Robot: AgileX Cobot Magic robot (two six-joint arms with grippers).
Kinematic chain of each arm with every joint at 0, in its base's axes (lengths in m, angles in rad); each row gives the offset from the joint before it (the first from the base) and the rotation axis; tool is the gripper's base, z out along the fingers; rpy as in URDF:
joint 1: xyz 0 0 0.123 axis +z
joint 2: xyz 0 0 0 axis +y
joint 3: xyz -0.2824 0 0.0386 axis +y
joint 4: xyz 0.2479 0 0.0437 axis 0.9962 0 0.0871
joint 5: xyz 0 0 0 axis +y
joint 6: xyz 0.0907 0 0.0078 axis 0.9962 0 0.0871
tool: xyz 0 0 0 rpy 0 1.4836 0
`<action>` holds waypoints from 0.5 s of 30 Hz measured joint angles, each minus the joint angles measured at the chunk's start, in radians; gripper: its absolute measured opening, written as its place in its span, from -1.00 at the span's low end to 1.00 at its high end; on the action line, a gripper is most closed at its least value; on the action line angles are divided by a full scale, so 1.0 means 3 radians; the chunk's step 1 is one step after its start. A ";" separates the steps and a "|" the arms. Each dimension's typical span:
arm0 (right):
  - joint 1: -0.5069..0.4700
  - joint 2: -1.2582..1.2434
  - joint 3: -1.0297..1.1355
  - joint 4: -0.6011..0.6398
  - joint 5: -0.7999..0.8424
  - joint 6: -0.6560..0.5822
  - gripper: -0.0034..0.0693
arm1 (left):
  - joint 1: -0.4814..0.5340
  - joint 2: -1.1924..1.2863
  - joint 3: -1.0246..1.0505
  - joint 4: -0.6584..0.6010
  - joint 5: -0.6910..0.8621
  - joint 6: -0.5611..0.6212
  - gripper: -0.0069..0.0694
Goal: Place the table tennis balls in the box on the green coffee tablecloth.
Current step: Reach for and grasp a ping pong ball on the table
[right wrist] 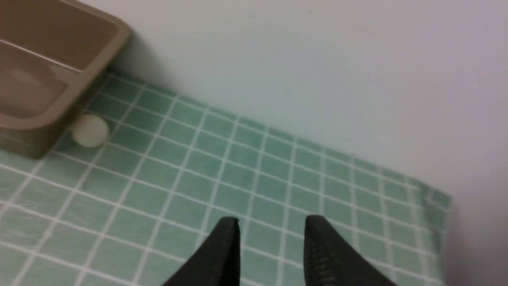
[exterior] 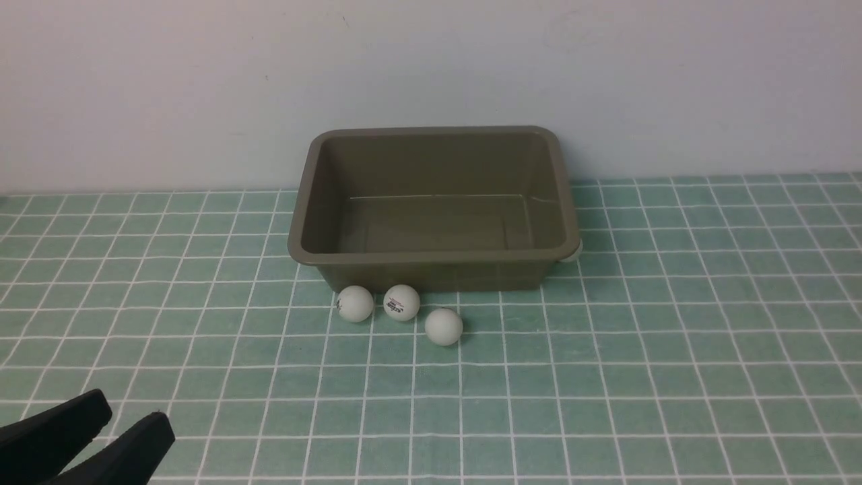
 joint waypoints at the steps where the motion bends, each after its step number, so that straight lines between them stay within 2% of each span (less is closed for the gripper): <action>1: 0.0000 0.0135 -0.0099 0.0224 0.0176 -0.0080 -0.30 | 0.0000 0.0000 0.0000 0.0000 0.0017 0.0000 0.24; 8: 0.0000 0.0865 -0.0563 0.0872 0.0870 -0.0388 -0.30 | 0.0000 0.0000 0.0000 0.0000 0.0110 0.0000 0.24; 15: 0.0000 0.1698 -0.1293 0.1179 0.1338 -0.0436 -0.30 | 0.0000 0.0000 0.0000 0.0000 0.0110 0.0047 0.24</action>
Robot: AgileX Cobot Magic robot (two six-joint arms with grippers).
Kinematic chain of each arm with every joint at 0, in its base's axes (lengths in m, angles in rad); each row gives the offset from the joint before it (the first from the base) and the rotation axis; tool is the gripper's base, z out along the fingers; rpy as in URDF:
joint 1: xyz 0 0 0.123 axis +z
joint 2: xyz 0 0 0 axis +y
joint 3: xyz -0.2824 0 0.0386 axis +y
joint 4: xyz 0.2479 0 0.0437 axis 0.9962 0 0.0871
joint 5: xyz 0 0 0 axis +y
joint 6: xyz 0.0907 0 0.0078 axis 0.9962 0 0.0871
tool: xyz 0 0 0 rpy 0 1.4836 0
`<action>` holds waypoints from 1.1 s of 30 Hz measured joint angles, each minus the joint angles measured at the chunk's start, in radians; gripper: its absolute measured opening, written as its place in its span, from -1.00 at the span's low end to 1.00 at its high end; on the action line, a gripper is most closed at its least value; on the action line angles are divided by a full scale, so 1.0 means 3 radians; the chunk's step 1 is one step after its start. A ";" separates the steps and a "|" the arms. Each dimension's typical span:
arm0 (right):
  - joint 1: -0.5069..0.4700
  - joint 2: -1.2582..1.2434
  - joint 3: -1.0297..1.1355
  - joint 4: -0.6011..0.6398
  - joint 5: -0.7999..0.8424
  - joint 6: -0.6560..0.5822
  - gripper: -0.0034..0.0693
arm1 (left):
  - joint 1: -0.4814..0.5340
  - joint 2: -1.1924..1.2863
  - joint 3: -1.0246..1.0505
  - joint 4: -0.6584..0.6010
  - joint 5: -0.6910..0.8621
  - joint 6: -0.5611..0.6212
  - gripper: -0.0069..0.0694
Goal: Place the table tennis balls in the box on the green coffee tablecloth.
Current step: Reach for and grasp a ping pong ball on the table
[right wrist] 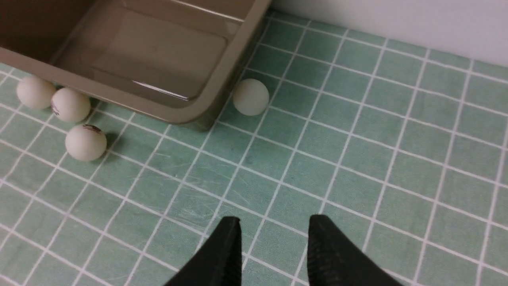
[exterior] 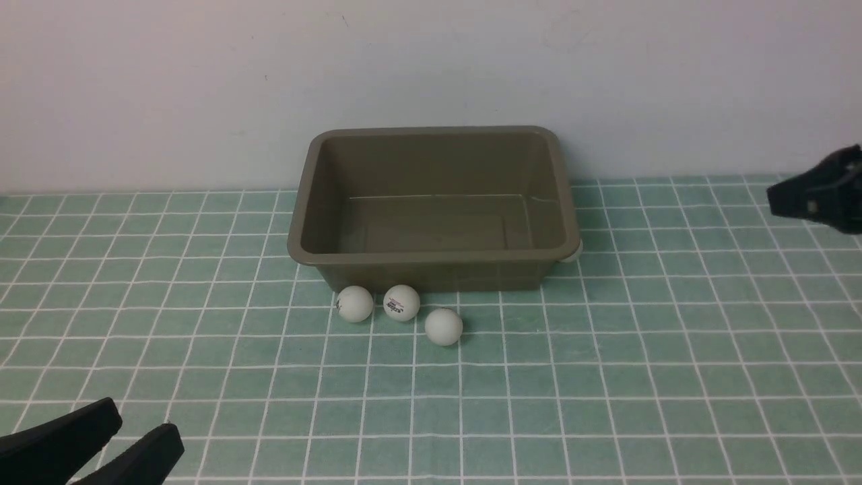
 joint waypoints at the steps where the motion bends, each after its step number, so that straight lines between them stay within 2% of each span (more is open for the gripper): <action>1: 0.0000 0.0021 -0.0016 0.0001 0.0006 0.0000 -0.30 | 0.0000 0.0000 0.0000 0.0000 0.0000 0.0006 0.24; 11: 0.0000 0.0690 -0.0416 0.0305 -0.0003 -0.0036 -0.30 | 0.0000 0.0000 0.0000 0.0000 0.0000 0.0020 0.24; 14: 0.0000 0.0921 -0.0493 0.0403 0.0186 -0.0219 -0.25 | 0.0000 0.0000 0.0000 0.0000 0.0001 0.0020 0.24; 19: 0.0000 0.1342 -0.0556 0.0625 0.0358 -0.0772 0.00 | 0.0000 0.0000 0.0000 0.0000 0.0004 0.0020 0.24; 21: 0.0000 0.1446 -0.0556 0.0718 0.0300 -0.1176 0.05 | 0.0000 0.0000 0.0000 0.0000 0.0010 0.0020 0.24; 23: 0.0000 0.1539 -0.0556 0.0815 0.0211 -0.1825 0.06 | 0.0000 0.0000 0.0000 0.0000 0.0013 0.0021 0.24; 25: 0.0000 0.1589 -0.0556 0.0940 0.0189 -0.2283 0.06 | 0.0000 0.0000 0.0000 0.0000 0.0023 0.0021 0.24; 28: 0.0000 0.1660 -0.0556 0.1228 0.0189 -0.2799 0.06 | 0.0000 0.0000 0.0000 0.0000 0.0023 0.0024 0.24; 33: 0.0005 0.1805 -0.0561 0.1697 0.0120 -0.3342 0.06 | 0.0000 0.0000 0.0000 0.0000 0.0034 0.0028 0.24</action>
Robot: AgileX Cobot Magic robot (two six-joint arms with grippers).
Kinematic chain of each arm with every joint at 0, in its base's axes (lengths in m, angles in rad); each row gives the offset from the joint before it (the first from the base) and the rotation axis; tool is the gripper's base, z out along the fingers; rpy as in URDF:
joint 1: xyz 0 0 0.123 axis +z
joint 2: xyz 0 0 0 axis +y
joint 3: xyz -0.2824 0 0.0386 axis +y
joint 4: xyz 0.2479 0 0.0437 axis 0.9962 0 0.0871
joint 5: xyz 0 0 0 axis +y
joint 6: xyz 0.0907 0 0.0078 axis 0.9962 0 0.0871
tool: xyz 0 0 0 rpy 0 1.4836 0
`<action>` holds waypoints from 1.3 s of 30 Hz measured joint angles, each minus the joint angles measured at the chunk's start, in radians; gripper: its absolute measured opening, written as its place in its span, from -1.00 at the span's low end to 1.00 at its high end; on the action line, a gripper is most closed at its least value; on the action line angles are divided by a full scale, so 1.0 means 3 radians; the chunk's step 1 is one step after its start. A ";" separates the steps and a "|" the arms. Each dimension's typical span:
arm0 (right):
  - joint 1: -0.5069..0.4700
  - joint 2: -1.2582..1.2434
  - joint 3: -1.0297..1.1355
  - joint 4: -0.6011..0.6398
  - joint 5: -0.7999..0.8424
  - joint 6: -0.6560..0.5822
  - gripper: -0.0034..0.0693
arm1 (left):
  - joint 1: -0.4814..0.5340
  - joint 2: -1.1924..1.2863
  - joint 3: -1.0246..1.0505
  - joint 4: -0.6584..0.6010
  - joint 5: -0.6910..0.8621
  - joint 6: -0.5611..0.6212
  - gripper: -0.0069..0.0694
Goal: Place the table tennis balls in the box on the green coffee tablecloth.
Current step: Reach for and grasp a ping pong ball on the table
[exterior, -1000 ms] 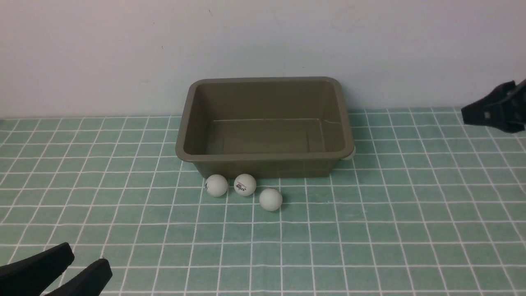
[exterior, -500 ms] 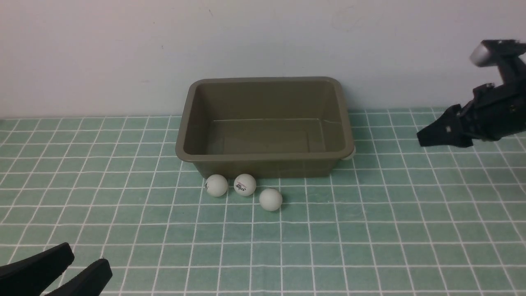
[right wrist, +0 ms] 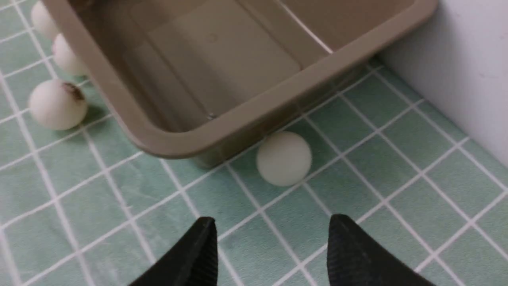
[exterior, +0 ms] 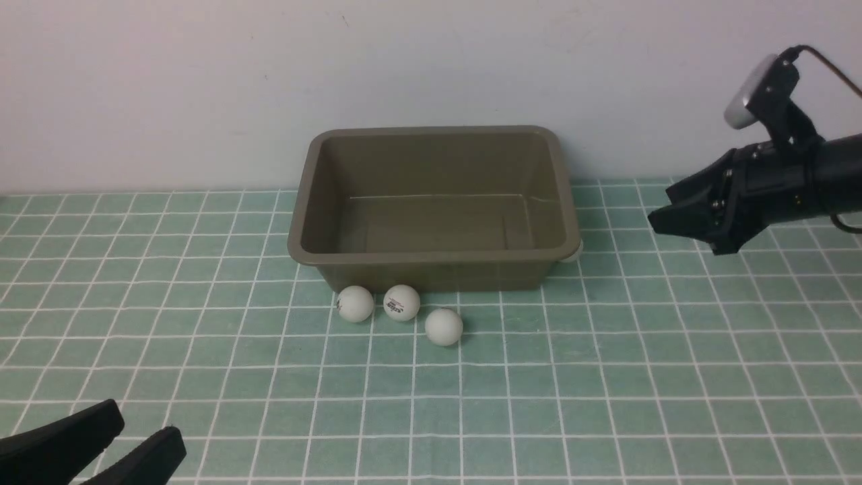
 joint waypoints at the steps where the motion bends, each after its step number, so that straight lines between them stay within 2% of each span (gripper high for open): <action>1: 0.0007 0.0024 0.0000 0.0031 -0.0033 -0.0030 0.06 | 0.0000 0.0000 0.0000 0.0000 0.0003 0.0000 0.24; 9: 0.0295 0.0272 -0.0025 0.0224 -0.0369 -0.0074 0.09 | 0.0000 0.0000 0.0000 0.0000 0.0013 0.0000 0.24; 18: 0.0578 0.0764 -0.0398 0.0291 -0.0674 -0.0009 0.31 | 0.0000 0.0000 0.0000 0.0000 0.0013 0.0000 0.24; 26: 0.0593 0.0882 -0.0431 0.0254 -0.0732 -0.0116 0.33 | 0.0000 0.0000 0.0000 0.0000 0.0021 0.0000 0.24; 33: 0.0593 0.0882 -0.0432 0.0257 -0.0754 -0.0480 0.33 | 0.0000 0.0000 0.0000 0.0000 0.0021 0.0001 0.24; 39: 0.0593 0.0882 -0.0432 0.0462 -0.0685 -0.0508 0.33 | 0.0000 0.0000 0.0000 0.0000 0.0021 0.0001 0.24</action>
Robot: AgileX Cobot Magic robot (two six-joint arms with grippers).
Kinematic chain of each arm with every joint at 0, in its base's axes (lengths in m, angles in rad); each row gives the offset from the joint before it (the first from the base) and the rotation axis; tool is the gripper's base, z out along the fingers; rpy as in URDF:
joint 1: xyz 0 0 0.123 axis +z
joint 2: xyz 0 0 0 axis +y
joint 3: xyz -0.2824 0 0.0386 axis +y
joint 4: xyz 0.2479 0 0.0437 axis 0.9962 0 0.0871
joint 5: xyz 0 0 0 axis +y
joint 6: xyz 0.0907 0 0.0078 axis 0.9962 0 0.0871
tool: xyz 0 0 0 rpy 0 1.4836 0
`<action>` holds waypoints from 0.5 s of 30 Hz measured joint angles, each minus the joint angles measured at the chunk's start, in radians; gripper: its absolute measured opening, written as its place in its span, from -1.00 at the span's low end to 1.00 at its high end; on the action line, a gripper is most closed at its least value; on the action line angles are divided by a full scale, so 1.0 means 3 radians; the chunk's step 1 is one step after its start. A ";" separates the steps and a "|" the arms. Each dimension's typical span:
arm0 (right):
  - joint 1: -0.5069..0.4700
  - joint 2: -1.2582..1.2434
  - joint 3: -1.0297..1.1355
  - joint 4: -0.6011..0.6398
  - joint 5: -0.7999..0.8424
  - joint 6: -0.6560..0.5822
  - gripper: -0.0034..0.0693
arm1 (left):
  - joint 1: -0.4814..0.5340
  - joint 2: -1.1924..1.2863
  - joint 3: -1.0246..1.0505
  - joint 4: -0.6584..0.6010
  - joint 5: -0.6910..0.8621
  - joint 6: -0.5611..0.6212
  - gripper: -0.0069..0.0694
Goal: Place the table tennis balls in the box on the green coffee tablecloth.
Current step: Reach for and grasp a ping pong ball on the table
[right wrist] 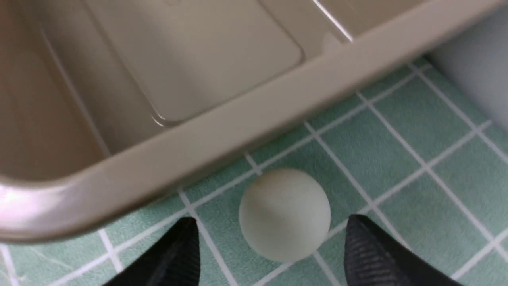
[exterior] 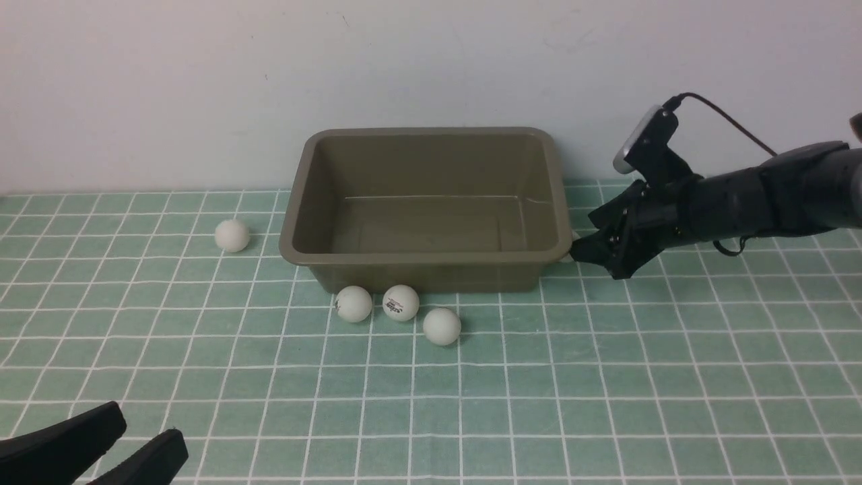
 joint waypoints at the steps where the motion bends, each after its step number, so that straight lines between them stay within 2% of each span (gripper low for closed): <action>1: 0.0003 0.0000 0.0000 0.0021 0.0004 -0.0077 0.33 | 0.0000 0.0000 0.0000 0.0000 0.0000 0.0000 0.24; 6: 0.0039 0.0024 0.0000 0.0095 -0.0001 -0.0603 0.33 | 0.0000 0.0001 0.0000 0.0000 0.0000 0.0000 0.24; 15: 0.0057 0.0160 -0.0003 0.0341 -0.0104 -0.0863 0.31 | 0.0000 0.0001 0.0000 0.0000 0.0000 0.0000 0.24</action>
